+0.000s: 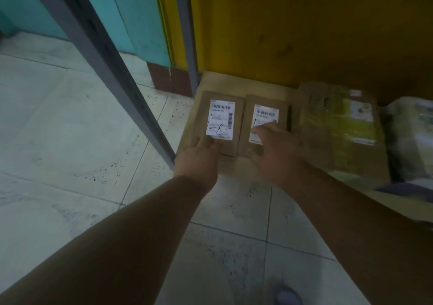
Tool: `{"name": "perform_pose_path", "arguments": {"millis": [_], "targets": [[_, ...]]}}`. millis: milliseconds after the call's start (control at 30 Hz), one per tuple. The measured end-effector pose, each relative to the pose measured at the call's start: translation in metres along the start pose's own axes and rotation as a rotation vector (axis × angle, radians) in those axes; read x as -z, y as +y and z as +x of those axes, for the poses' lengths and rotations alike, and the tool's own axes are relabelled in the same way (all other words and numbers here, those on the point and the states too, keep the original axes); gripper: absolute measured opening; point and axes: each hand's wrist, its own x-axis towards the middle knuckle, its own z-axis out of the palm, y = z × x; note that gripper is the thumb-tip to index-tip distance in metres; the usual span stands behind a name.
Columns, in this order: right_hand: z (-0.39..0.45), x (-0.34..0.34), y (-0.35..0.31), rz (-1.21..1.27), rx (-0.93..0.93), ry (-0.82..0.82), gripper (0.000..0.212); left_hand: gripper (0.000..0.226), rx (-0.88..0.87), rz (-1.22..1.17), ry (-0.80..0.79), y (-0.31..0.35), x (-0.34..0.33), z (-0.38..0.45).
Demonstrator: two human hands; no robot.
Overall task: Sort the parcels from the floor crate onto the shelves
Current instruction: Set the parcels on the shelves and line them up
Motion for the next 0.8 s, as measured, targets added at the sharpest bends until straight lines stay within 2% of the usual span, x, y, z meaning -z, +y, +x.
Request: {"name": "perform_pose_path", "arguments": {"millis": [167,300,533,600,733,800], "targets": [[0.04,-0.036,0.019,-0.025,0.079,0.058,0.05,0.049,-0.04,-0.016,0.047,-0.014,-0.033,0.033],[0.053,-0.067,0.009,-0.038,0.181,-0.025,0.048,0.045,-0.075,0.018,0.044,-0.024,-0.037,0.03],[0.06,-0.084,0.001,-0.109,0.192,-0.059,0.038,0.052,-0.062,-0.041,-0.015,-0.031,-0.028,0.031],[0.058,-0.085,0.002,-0.104,0.154,-0.038,0.035,0.05,-0.057,-0.014,-0.022,-0.03,-0.028,0.031],[0.041,-0.075,0.025,-0.128,-0.045,0.08,0.043,0.039,-0.112,-0.045,0.051,-0.017,-0.026,0.029],[0.034,-0.069,0.042,-0.152,-0.132,0.008,0.047,0.039,-0.218,-0.062,0.065,0.0,-0.023,0.032]]}}
